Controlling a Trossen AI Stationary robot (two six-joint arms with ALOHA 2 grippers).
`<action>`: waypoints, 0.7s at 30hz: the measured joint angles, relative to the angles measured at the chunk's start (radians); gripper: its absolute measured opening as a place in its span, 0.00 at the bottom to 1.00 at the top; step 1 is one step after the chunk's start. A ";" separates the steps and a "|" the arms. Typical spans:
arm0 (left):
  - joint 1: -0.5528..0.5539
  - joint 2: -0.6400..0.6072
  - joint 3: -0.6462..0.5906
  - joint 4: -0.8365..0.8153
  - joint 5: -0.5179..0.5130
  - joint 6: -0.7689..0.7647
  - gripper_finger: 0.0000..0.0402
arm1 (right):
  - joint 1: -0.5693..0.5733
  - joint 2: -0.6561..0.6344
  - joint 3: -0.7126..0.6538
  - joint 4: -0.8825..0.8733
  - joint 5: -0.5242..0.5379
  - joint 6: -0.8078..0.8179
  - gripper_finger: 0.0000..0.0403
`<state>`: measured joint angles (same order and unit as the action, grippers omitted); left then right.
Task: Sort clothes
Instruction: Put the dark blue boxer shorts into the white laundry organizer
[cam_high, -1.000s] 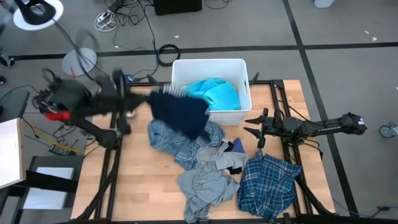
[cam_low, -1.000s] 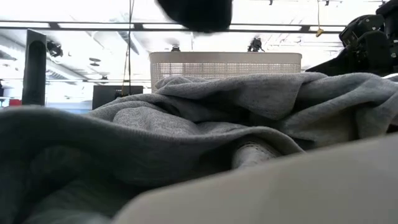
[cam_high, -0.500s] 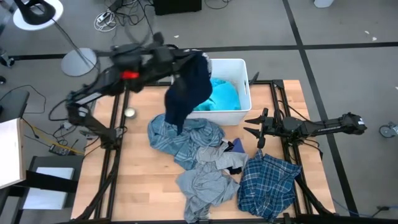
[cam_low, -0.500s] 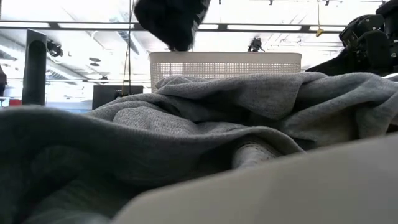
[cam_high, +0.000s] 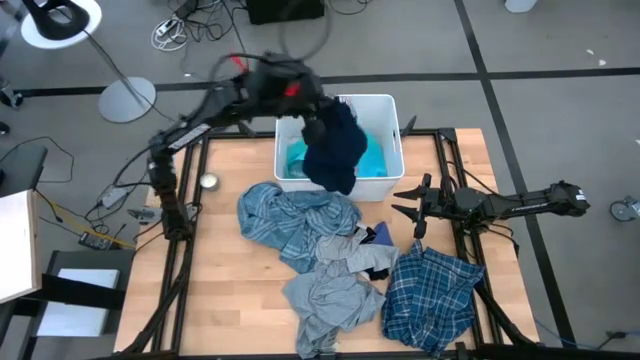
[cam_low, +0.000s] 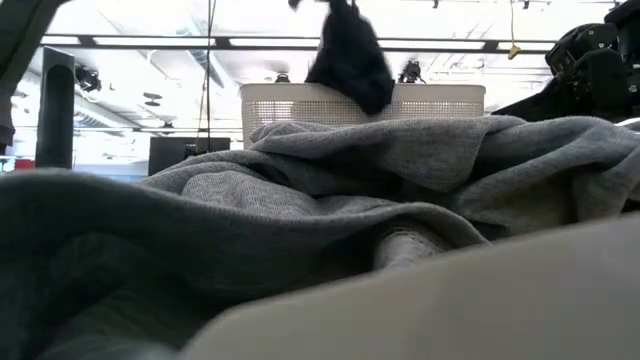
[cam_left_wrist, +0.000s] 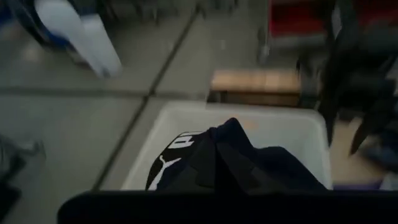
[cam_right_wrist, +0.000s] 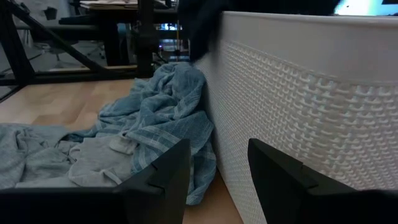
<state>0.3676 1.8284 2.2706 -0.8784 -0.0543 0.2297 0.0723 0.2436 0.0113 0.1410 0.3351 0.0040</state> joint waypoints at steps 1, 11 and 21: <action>0.009 0.021 -0.015 -0.005 0.010 0.000 0.02 | 0.000 0.000 0.000 0.000 0.000 0.000 0.40; 0.041 0.190 -0.083 -0.083 0.123 0.056 0.16 | 0.000 0.000 0.000 0.000 0.000 0.000 0.40; 0.031 0.025 -0.080 -0.281 0.158 0.063 0.24 | 0.000 0.000 0.000 0.001 0.000 0.000 0.40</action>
<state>0.3984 1.8535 2.1906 -1.1590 0.1034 0.2923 0.0723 0.2436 0.0114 0.1421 0.3351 0.0040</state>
